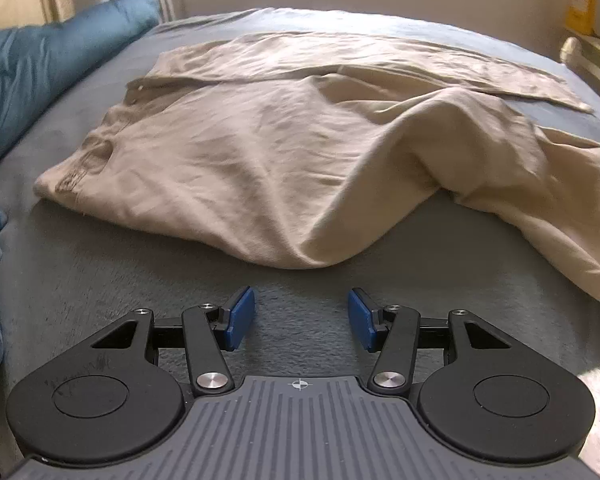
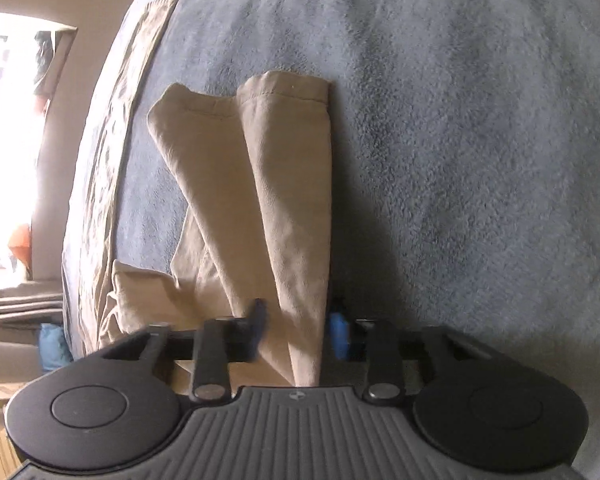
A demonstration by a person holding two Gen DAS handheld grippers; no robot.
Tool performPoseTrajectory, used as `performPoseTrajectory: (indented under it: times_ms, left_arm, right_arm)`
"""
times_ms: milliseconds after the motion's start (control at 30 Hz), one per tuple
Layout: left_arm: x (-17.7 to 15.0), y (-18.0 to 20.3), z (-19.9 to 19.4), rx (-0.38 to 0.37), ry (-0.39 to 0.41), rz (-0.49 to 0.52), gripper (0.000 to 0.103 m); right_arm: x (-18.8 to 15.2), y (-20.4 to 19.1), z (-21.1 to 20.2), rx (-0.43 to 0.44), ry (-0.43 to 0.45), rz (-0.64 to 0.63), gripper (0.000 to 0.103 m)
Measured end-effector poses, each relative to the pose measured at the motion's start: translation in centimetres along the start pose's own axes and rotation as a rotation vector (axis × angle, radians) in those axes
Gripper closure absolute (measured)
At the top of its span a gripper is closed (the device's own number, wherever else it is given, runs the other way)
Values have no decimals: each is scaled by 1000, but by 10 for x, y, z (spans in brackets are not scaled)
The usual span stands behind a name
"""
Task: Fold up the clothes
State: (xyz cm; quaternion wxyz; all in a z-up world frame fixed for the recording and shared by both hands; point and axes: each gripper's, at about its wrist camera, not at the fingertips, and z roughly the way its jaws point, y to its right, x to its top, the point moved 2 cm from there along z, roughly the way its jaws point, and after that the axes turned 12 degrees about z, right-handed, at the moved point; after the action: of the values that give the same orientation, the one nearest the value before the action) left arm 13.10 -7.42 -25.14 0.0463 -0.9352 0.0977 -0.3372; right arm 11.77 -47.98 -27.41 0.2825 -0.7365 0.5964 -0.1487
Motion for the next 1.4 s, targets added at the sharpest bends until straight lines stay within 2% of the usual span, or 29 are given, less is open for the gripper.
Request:
performPoseTrajectory:
  times_ms: [67, 133, 300, 433, 567, 633, 700, 733, 767, 800, 967, 1133, 1267, 1400]
  left_arm:
    - [3, 4, -5, -21, 19, 20, 51]
    - [8, 8, -7, -49, 38, 43, 51]
    - [23, 20, -4, -103, 81, 121, 51]
    - [35, 28, 5, -147, 97, 181, 51]
    - [40, 29, 16, -169, 88, 207, 51]
    - [40, 28, 20, -181, 72, 203, 51]
    - [40, 24, 22, -197, 59, 187, 51]
    - [39, 22, 23, -208, 51, 175, 51]
    - [38, 19, 22, -222, 45, 158, 51]
    - [38, 16, 21, -238, 38, 141, 51]
    - [33, -6, 18, -307, -6, 28, 51]
    - [30, -31, 17, -298, -31, -87, 51]
    - [27, -50, 12, -293, -35, -162, 51]
    - [19, -62, 8, -290, -48, -228, 51]
  right_arm:
    - [6, -9, -8, 29, 31, -13, 98]
    - [13, -24, -18, 73, 69, -36, 99]
    - [35, -97, -38, 190, 151, -175, 100]
    - [58, -161, -38, 264, 194, -237, 100]
    - [82, -199, -29, 298, 245, -279, 100]
    - [91, -204, -20, 279, 260, -258, 100]
    - [104, -195, -8, 225, 246, -192, 92]
    - [109, -186, -2, 193, 224, -135, 85]
    - [112, -174, 1, 176, 211, -89, 71]
    - [111, -162, -2, 177, 211, -54, 68]
    - [100, -98, -29, 180, 242, 75, 64]
    - [84, -40, -67, 147, 285, 178, 63]
    - [59, -5, -76, 112, 230, 229, 60]
    - [24, 22, -57, 80, 97, 281, 59]
